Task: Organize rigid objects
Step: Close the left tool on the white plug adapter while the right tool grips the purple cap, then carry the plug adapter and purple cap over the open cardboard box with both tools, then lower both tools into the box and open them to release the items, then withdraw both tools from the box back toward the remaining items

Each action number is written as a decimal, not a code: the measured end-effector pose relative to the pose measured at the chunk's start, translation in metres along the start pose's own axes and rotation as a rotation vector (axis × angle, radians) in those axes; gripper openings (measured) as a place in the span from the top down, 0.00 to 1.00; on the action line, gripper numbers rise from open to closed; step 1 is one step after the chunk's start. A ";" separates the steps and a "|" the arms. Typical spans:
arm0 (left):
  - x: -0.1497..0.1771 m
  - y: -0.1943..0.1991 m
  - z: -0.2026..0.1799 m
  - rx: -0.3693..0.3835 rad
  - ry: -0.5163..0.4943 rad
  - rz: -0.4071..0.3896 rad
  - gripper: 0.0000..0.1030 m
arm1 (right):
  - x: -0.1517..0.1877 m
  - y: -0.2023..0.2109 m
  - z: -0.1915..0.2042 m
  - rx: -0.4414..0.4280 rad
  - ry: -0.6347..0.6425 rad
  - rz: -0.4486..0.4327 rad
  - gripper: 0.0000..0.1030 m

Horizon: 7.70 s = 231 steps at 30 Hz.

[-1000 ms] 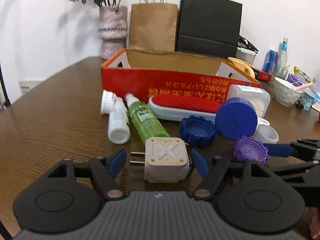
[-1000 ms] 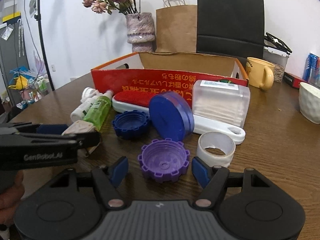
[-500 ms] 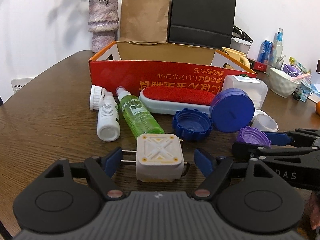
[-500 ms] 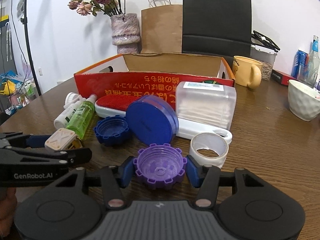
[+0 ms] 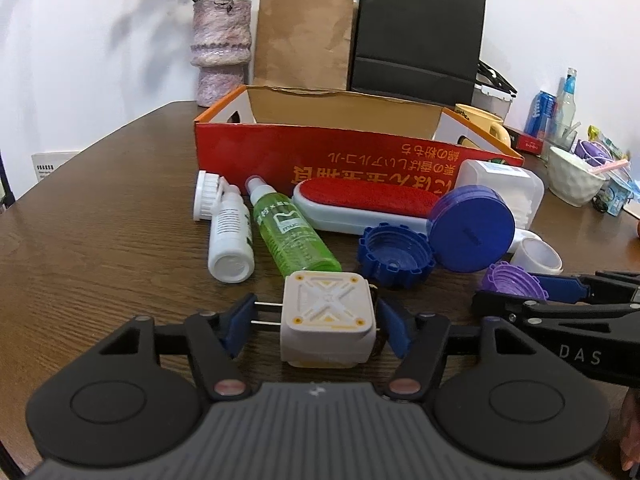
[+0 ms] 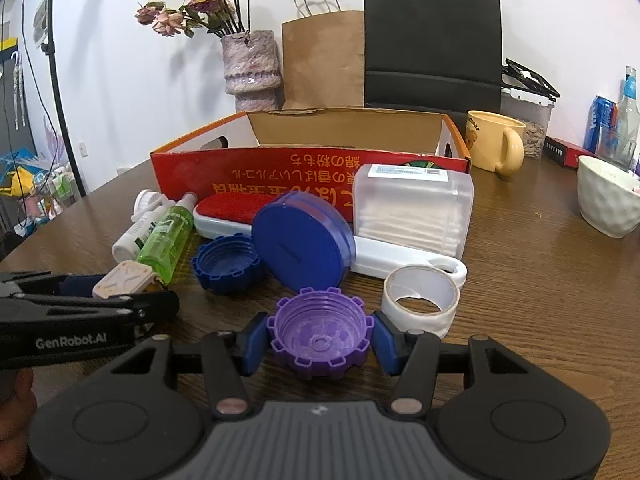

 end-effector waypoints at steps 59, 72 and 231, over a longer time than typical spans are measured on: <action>-0.011 0.203 0.009 -0.104 0.005 -0.466 0.35 | -0.014 0.169 0.058 0.018 0.036 -0.315 0.48; -0.049 0.145 0.015 -0.088 0.007 -0.441 0.35 | -0.049 0.110 0.034 0.021 0.015 -0.282 0.48; 0.016 0.189 0.053 -0.048 -0.073 -0.386 0.02 | 0.020 0.181 0.028 0.120 -0.005 -0.414 0.10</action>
Point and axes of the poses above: each gripper's, at about its wrist camera, not at the fingertips, and y roughly against the way its jaws point, z to its left, x to its underside, the point moved 5 cm from there along -y, roughly the way its jaws point, and after that the axes turned 2 degrees about -z, right-handed, at the moved point
